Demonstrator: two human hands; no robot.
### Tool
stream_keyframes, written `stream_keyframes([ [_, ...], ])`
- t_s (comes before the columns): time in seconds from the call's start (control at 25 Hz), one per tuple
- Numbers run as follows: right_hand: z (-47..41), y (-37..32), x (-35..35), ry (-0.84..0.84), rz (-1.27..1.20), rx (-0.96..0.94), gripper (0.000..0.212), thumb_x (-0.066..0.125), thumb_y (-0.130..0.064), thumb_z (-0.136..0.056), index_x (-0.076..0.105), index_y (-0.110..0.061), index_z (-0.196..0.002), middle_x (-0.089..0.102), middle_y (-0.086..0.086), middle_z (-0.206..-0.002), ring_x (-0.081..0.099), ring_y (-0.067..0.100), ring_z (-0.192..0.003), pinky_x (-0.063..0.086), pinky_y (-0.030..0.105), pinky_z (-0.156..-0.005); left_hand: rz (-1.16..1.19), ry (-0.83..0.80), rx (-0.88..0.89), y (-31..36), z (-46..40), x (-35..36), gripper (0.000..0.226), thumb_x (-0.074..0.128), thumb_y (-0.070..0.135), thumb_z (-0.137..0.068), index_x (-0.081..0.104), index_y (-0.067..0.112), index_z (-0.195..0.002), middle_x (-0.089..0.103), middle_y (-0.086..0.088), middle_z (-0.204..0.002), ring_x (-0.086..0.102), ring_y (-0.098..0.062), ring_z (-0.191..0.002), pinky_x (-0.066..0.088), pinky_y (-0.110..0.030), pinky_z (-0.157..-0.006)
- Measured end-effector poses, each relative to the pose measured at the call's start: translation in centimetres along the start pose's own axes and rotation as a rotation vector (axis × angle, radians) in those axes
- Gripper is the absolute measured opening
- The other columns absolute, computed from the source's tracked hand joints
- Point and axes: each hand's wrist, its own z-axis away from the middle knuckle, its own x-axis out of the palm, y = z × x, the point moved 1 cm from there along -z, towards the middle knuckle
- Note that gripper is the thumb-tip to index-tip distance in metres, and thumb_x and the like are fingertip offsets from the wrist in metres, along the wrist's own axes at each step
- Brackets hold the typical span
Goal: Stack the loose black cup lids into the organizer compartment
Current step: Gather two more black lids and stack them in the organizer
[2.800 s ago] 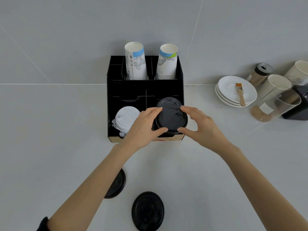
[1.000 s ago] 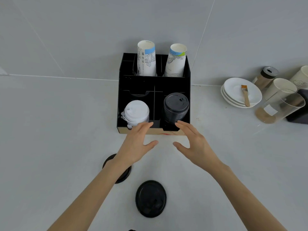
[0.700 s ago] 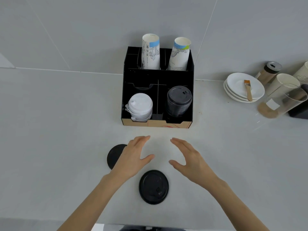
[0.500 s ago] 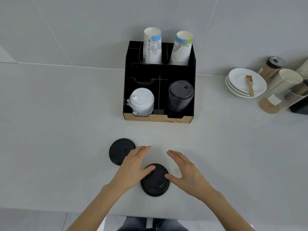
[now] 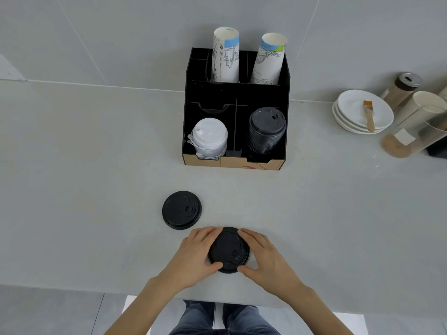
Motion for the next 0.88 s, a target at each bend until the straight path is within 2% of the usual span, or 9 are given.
stream_keyframes([
  [0.12,-0.1,0.1,-0.3,0.002,-0.045,0.005,0.066,0.059,-0.022,-0.082,0.023,-0.022,-0.136,0.029,-0.006,-0.146,0.029,0.008,-0.132,0.018,0.014,-0.106,-0.046,-0.045,0.038,-0.1,0.0,-0.1,0.085,0.043,0.056,-0.067,0.012,0.026,-0.14,0.023,0.002,-0.147,0.021,-0.018,-0.133,0.023,-0.034,-0.112],
  [0.16,-0.1,0.1,-0.4,0.001,-0.063,0.006,0.065,0.06,-0.022,-0.081,0.025,-0.022,-0.136,0.031,-0.006,-0.146,0.031,0.008,-0.131,0.019,0.012,-0.104,-0.055,-0.044,0.047,-0.1,0.0,-0.1,0.081,0.049,0.05,-0.073,0.01,0.026,-0.14,0.022,0.002,-0.147,0.02,-0.018,-0.133,0.022,-0.033,-0.112],
  [0.24,-0.2,0.1,-0.8,-0.005,-0.088,0.001,0.065,0.061,-0.022,-0.081,0.027,-0.022,-0.135,0.032,-0.007,-0.145,0.033,0.007,-0.13,0.02,0.01,-0.103,-0.049,-0.008,0.055,0.0,0.0,-0.1,0.076,0.056,0.035,-0.081,0.009,0.025,-0.14,0.022,0.0,-0.146,0.02,-0.017,-0.133,0.022,-0.032,-0.112],
  [0.36,-0.4,0.2,-1.8,-0.017,-0.095,-0.02,0.064,0.061,-0.023,-0.082,0.026,-0.023,-0.136,0.031,-0.014,-0.142,0.033,0.005,-0.129,0.019,0.007,-0.101,-0.005,0.044,0.058,0.2,-0.3,-0.4,0.08,0.058,0.034,-0.081,0.006,0.022,-0.141,0.022,-0.002,-0.145,0.021,-0.016,-0.132,0.02,-0.029,-0.113],
  [0.52,-1.0,0.2,-3.8,-0.017,-0.101,-0.048,0.062,0.061,-0.021,-0.083,0.027,-0.025,-0.135,0.027,-0.021,-0.136,0.03,-0.003,-0.125,0.012,-0.01,-0.092,0.086,0.128,0.063,0.8,-0.9,-1.5,0.079,0.064,0.034,-0.077,0.016,0.022,-0.139,0.025,-0.002,-0.14,0.024,-0.015,-0.13,0.019,-0.02,-0.107],
  [0.88,-3.2,-0.9,-7.9,0.284,-0.094,-0.092,0.051,0.063,-0.014,-0.082,0.041,-0.017,-0.128,0.041,-0.014,-0.124,0.039,-0.006,-0.111,0.02,-0.01,-0.089,0.238,0.41,0.059,3.9,-3.7,-5.2,0.073,0.068,0.032,-0.075,0.027,0.018,-0.133,0.03,-0.003,-0.14,0.031,-0.017,-0.127,0.025,-0.021,-0.099],
])
